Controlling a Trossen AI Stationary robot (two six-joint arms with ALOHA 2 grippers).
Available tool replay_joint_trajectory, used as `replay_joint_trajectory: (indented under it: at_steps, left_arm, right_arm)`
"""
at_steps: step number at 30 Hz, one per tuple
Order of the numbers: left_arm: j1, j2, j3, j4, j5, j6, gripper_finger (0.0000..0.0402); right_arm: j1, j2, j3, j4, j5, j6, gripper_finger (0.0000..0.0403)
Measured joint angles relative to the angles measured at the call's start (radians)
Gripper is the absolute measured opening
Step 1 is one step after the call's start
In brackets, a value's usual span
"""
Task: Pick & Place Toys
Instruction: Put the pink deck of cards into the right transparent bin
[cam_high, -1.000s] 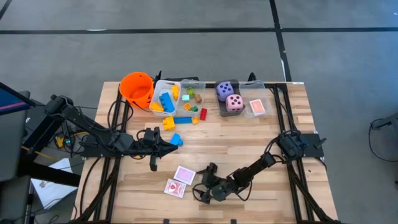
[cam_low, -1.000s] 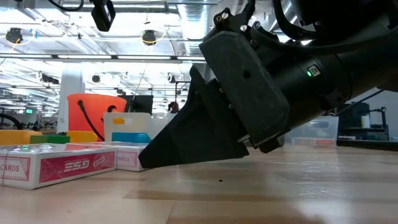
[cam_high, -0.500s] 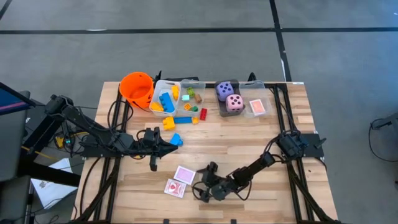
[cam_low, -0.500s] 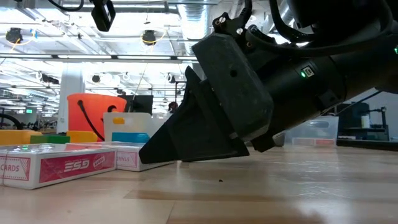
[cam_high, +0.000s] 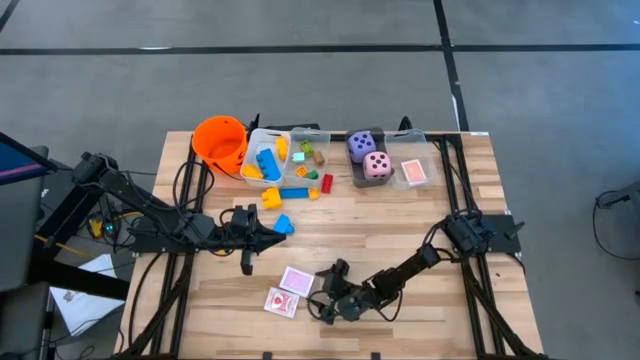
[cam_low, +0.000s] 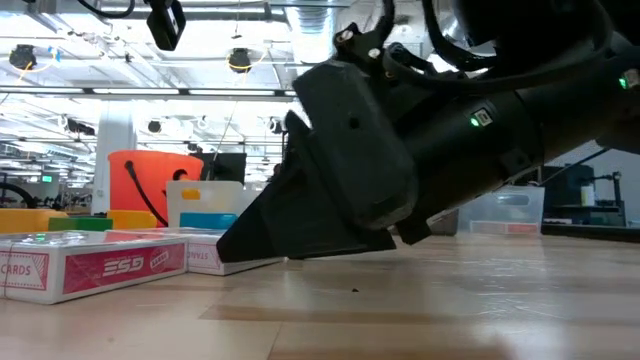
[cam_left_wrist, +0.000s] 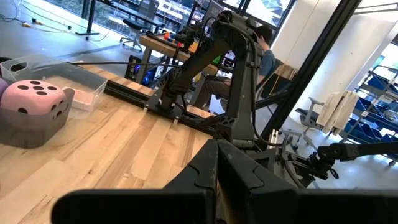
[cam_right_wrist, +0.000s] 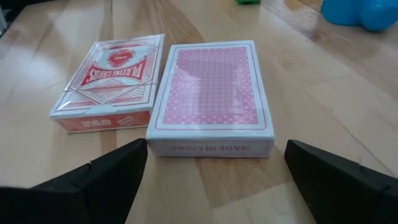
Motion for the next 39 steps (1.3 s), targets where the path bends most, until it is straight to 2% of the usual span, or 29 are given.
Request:
replay_joint_trajectory:
  at_steps: [6,22,31,39]
  left_arm:
    - [0.000,0.000,0.000,0.000,0.000,0.000,0.0000]
    - [0.000,0.000,0.000,0.000,0.000,0.000,0.0000]
    - [0.000,0.000,0.000,0.000,0.000,0.000,0.0000]
    - [0.000,0.000,0.000,0.000,0.000,0.000,0.0000]
  right_arm:
    - [-0.013,0.000,0.031,-0.058,-0.004,0.001,0.0378]
    - [-0.043,0.000,0.033,-0.057,-0.022,0.005,0.0378]
    - [-0.053,0.000,0.033,-0.057,-0.050,-0.101,0.0378]
    - [-0.070,-0.001,0.033,-0.043,-0.075,-0.101,0.0378]
